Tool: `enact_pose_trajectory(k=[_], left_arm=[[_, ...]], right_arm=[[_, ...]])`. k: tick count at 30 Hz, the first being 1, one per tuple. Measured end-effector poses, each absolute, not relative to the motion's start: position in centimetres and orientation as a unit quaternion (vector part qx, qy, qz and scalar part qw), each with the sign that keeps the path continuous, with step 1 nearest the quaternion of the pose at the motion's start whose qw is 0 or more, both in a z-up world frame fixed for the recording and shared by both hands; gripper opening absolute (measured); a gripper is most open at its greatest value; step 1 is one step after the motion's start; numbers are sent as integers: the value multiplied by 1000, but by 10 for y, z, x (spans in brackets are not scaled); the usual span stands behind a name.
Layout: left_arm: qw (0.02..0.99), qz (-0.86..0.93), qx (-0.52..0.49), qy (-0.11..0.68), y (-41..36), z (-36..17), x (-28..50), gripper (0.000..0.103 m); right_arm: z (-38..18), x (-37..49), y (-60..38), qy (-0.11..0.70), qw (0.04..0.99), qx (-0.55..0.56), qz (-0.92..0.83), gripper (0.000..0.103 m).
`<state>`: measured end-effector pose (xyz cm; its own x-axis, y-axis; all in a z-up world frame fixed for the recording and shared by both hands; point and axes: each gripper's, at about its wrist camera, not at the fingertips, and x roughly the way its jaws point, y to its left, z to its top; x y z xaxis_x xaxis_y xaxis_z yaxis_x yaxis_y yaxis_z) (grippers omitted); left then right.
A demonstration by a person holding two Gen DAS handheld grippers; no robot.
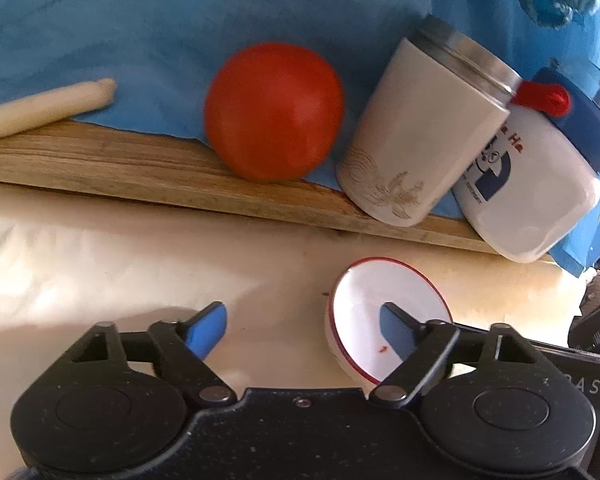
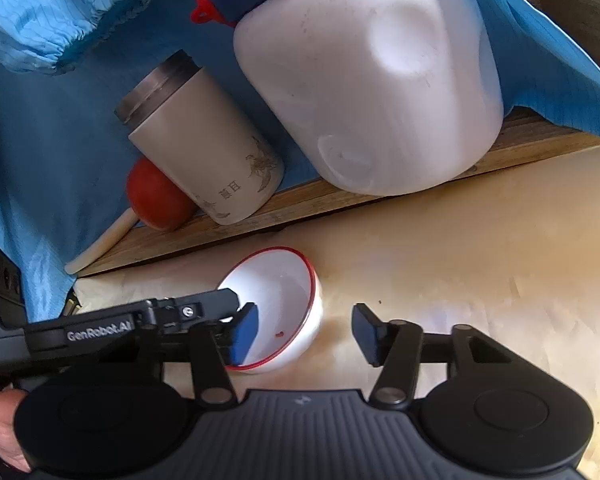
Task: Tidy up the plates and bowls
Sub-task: 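Move both tools to the rim of the other red-rimmed white bowl, then close both tools on the second white bowl's rim, then lift the white bowl with both tools and carry it over the steel bowl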
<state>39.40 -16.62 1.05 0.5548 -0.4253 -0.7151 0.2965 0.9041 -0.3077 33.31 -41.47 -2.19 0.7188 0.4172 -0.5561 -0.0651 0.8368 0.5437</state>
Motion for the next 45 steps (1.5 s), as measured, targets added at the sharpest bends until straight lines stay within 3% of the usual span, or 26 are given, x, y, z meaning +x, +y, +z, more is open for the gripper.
enact_pose_trajectory(k=[2, 4, 6, 16, 33, 45], left_arm=[[876, -209, -80, 427, -167, 9, 394, 73], [872, -213, -85, 432, -169, 7, 395, 57], [870, -216, -84, 436, -173, 7, 394, 49], [865, -232, -85, 436, -178, 0, 390, 22], [863, -230, -90, 441, -193, -2, 390, 13], [865, -225, -112, 434, -176, 17, 379, 13]], right_arm=[[-22, 334, -413, 353, 891, 250, 136, 45], [-23, 335, -412, 357, 888, 252, 140, 38], [-25, 335, -412, 362, 886, 253, 142, 30], [-27, 336, -415, 364, 880, 267, 146, 26], [-30, 336, -422, 371, 872, 287, 145, 19], [-18, 327, -430, 367, 867, 299, 157, 17]])
